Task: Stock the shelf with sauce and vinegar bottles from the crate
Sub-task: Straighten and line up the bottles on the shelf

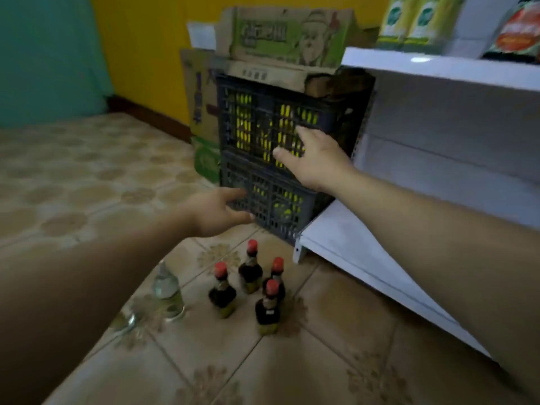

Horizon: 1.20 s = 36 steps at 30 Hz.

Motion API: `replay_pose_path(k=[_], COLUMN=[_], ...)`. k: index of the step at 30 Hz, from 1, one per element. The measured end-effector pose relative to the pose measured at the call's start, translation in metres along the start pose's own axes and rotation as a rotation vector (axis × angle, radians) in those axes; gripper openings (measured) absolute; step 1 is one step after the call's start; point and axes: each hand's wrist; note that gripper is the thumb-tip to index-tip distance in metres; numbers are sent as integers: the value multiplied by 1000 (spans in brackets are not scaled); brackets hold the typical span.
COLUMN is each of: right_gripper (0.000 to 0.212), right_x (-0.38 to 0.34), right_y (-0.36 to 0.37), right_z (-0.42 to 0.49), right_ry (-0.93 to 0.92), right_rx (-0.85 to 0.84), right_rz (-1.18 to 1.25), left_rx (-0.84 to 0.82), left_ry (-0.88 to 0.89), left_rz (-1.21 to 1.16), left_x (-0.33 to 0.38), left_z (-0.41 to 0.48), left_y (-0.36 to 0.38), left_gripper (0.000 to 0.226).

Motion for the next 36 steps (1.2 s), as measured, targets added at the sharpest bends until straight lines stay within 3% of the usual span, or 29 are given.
replay_pose_path(k=[5,10,14,20,27,31,36], right_gripper=[89,89,86,92,35,23,21], right_x=[-39,-35,-9,39,60,60,43], right_y=[116,188,219,243,266,267,239], right_z=[-26,-57,-72,-105,-123,-135,-125], right_ry=[-4,11,25,198,231,193,184], right_rx=[-264,-418,-437,-458,-555,-517,-323], right_rz=[32,59,81,143,279,252,488], left_rx=[-36,-131,-247,-329,-398,-408,-331], left_ry=[-189,-191,-185,-221,-290,-276,-168], left_rz=[-33,-72,-100,-156,-258,-247,-317], left_x=[-88,-117,-112,-97,-93,-100,-119], left_z=[-40,-55,-43,-14,8,4,-21], left_y=[52,114,164,223,259,262,241], left_gripper=[80,77,83,91,93,92,97])
Point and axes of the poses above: each hand's wrist, its own z-axis towards the middle knuckle, its own y-axis out of the palm, x = y × z, and after that the axes turned 3 degrees about -y, right-handed
